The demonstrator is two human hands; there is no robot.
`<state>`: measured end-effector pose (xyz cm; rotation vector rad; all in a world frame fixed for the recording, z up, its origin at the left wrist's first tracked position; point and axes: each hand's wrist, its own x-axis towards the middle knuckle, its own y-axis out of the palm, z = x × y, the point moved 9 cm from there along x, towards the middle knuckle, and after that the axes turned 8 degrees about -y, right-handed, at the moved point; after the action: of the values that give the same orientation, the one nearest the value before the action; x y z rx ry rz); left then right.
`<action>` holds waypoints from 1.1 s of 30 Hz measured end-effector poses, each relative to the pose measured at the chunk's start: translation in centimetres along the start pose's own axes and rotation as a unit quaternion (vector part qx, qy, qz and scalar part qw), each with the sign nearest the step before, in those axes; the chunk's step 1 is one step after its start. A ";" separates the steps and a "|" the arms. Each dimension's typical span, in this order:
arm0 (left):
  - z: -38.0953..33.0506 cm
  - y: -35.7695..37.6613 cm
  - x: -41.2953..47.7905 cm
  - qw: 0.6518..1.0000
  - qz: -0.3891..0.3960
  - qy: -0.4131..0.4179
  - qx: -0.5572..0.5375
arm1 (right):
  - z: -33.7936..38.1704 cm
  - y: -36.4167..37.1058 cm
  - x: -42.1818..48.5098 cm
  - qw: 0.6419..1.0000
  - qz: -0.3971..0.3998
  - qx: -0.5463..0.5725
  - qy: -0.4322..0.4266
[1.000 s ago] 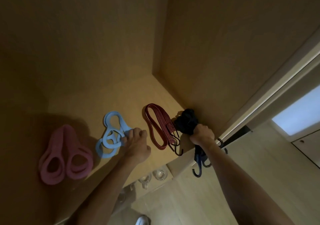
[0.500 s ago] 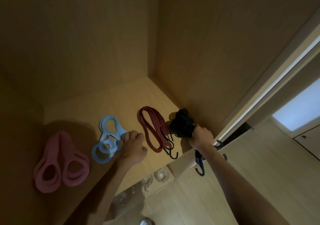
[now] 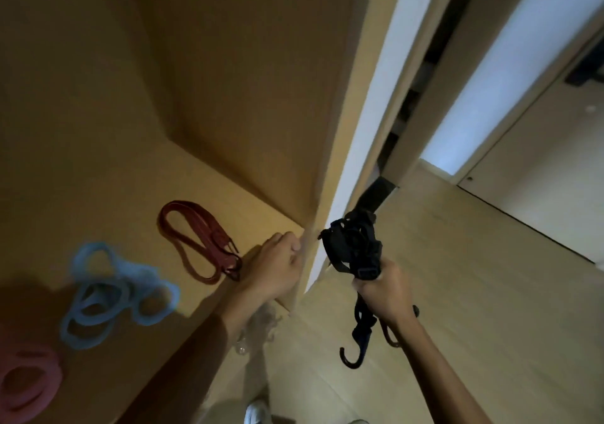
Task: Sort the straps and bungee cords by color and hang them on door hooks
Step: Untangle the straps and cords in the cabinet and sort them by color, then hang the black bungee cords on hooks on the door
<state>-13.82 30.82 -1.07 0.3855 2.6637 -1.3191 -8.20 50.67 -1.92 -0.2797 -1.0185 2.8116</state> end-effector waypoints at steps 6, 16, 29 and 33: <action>-7.6 12.3 0.1 0.986 0.164 0.040 0.008 | -11.9 -7.8 -6.2 0.982 -0.107 0.081 0.134; -21.9 27.8 -1.6 0.954 0.277 0.090 0.069 | -28.1 -18.2 -14.5 0.926 -0.222 0.129 0.277; -27.8 38.6 4.9 0.924 0.351 0.054 0.143 | -39.6 -27.5 -8.2 0.895 -0.247 0.150 0.339; -31.8 40.5 12.2 0.929 0.342 0.054 0.133 | -42.2 -31.9 -2.1 0.899 -0.243 0.139 0.338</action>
<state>-14.17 81.70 -15.57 1.3086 2.0798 -1.4177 5.23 100.65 -12.89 -0.7703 -0.4344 2.1045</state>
